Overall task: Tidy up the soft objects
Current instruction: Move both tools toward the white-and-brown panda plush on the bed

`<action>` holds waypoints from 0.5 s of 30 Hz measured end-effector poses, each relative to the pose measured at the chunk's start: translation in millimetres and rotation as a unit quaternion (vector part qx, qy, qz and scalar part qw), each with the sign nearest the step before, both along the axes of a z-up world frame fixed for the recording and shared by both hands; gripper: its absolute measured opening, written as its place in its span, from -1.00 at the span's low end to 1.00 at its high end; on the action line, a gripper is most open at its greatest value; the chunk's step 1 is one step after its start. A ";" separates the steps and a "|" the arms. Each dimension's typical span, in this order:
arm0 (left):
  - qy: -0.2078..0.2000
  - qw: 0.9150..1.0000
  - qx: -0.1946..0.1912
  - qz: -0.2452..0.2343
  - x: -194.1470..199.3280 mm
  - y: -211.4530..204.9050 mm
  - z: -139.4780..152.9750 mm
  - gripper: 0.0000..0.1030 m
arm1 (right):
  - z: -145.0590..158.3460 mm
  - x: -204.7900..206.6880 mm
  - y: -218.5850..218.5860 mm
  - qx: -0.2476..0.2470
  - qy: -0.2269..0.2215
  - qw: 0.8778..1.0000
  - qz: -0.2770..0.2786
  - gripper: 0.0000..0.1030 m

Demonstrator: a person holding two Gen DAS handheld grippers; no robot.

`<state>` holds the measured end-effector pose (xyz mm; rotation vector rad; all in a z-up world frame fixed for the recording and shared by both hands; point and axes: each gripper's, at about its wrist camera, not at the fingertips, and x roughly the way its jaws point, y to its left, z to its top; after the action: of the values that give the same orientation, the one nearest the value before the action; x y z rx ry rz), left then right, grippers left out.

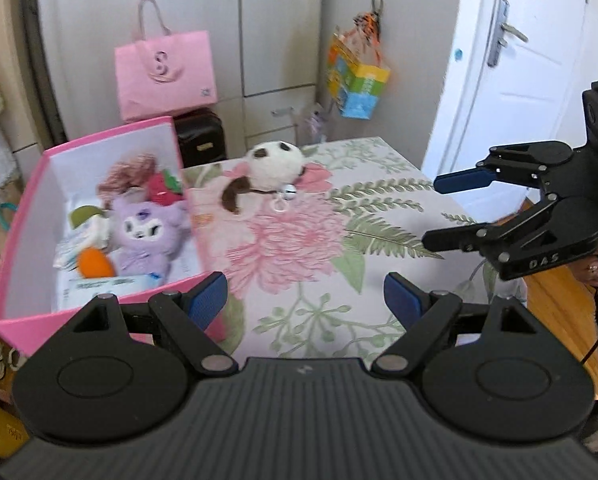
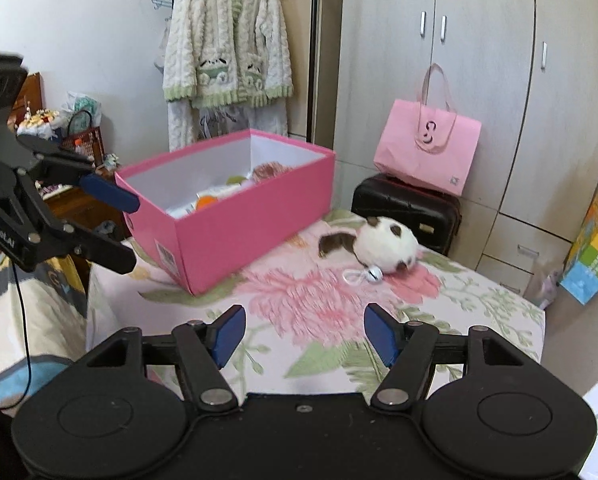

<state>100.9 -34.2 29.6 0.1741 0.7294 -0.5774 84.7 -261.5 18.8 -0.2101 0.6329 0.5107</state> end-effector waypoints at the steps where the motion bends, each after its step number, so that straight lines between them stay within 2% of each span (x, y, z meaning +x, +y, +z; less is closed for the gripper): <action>1: 0.003 1.000 0.003 -0.005 4.5 -6.2 -2.3 0.66 | -3.2 0.6 -2.5 -0.001 -0.001 1.000 -0.001 0.39; 5: -0.005 1.000 -0.001 -0.007 26.8 -32.0 -9.0 0.66 | -17.4 9.6 -17.8 0.011 -0.005 1.000 -0.008 0.43; 7: -0.014 1.000 -0.014 -0.004 38.1 -41.1 -10.4 0.66 | -23.9 17.7 -23.9 0.018 -0.002 1.000 -0.023 0.55; 12: 0.011 0.998 -0.052 0.020 76.9 -60.7 -21.9 0.68 | -35.8 42.4 -33.6 0.023 -0.011 0.999 -0.038 0.59; 15: 0.020 0.997 -0.063 0.036 100.6 -72.7 -32.9 0.74 | -43.9 60.2 -37.8 0.025 -0.024 0.999 -0.041 0.64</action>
<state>201.5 -106.9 -3.3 0.0202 0.7320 -0.5582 144.9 -299.3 -25.1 -0.1479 0.5790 0.4400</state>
